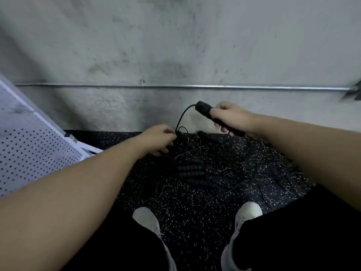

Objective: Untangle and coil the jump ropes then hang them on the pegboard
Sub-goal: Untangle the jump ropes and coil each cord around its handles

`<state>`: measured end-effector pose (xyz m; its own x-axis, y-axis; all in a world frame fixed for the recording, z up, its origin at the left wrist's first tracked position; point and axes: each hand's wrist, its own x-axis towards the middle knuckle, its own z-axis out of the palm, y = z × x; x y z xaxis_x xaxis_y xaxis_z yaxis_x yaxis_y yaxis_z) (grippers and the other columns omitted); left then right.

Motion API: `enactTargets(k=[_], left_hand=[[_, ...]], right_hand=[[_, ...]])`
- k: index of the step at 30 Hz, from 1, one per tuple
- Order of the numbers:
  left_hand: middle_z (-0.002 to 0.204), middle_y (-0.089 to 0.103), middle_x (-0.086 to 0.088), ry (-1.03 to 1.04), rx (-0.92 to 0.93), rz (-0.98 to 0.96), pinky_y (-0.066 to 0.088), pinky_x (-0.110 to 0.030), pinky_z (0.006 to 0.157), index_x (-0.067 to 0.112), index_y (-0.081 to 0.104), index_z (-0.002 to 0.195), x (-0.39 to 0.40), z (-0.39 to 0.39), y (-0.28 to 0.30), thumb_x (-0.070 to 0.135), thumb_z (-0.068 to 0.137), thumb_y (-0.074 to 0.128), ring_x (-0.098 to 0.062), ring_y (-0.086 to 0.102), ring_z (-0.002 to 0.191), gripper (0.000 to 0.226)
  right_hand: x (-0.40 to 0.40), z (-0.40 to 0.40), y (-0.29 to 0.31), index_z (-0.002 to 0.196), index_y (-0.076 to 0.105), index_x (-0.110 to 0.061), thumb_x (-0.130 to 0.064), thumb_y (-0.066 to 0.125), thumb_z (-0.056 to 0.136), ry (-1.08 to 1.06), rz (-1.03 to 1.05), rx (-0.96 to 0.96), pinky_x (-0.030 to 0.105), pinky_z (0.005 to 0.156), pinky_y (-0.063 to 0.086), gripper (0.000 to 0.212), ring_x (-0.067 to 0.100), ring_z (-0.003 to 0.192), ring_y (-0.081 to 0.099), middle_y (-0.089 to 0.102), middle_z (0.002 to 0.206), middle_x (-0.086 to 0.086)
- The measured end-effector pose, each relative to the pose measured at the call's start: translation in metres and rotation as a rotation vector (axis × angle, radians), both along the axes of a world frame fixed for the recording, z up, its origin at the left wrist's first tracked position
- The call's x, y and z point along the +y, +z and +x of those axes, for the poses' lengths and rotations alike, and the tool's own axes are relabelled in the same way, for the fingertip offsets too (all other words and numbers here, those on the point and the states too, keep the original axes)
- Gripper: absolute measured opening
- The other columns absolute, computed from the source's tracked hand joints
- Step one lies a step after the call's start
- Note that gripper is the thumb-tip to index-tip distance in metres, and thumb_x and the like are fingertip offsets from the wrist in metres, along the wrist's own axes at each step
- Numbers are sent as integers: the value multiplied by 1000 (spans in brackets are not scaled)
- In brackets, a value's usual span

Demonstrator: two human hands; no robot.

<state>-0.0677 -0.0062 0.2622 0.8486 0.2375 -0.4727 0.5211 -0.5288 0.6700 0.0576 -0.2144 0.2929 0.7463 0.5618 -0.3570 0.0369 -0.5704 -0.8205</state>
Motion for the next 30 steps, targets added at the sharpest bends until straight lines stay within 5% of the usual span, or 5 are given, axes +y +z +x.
enactTargets(k=[11, 19, 23, 26, 30], left_hand=[[122, 68, -2, 344, -379, -575, 60, -46, 91, 30, 50, 130, -49, 0, 43, 57, 104, 43, -23, 71, 104, 38], [117, 70, -1, 330, -470, -420, 58, -45, 95, 26, 58, 118, -54, 22, 34, 38, 98, 65, -18, 72, 102, 24], [111, 64, 3, 321, -513, -266, 53, -42, 97, 27, 57, 119, -39, 32, 42, 32, 95, 63, -16, 64, 103, 25], [94, 64, 1, 262, -498, -209, 61, -48, 84, 32, 54, 118, -29, 35, 51, 31, 94, 57, -21, 71, 81, 25], [74, 60, 9, 58, -461, -102, 52, -32, 52, 37, 57, 111, -23, 34, 61, 25, 95, 55, -12, 55, 52, 21]], right_hand=[[0, -35, 29, 107, 47, -16, -19, 51, 100, -130, 388, 103, 28, 49, 41, 8, 15, 57, 51, 60, 81, 6], [10, -41, 15, 120, 54, -15, -29, 64, 98, -19, 272, 92, 25, 40, 42, 27, 17, 63, 63, 71, 99, 13], [9, -26, 9, 128, 57, -30, -43, 60, 99, 43, 170, 19, 38, 89, 57, 32, 16, 106, 67, 70, 118, -2], [10, -12, 5, 140, 48, -32, -43, 54, 102, 5, 172, 8, 41, 97, 56, 40, 15, 112, 63, 63, 128, -4], [16, 0, 3, 152, 30, -40, -17, 55, 100, -11, 202, -137, 36, 94, 55, 62, 17, 117, 59, 48, 146, -1]])
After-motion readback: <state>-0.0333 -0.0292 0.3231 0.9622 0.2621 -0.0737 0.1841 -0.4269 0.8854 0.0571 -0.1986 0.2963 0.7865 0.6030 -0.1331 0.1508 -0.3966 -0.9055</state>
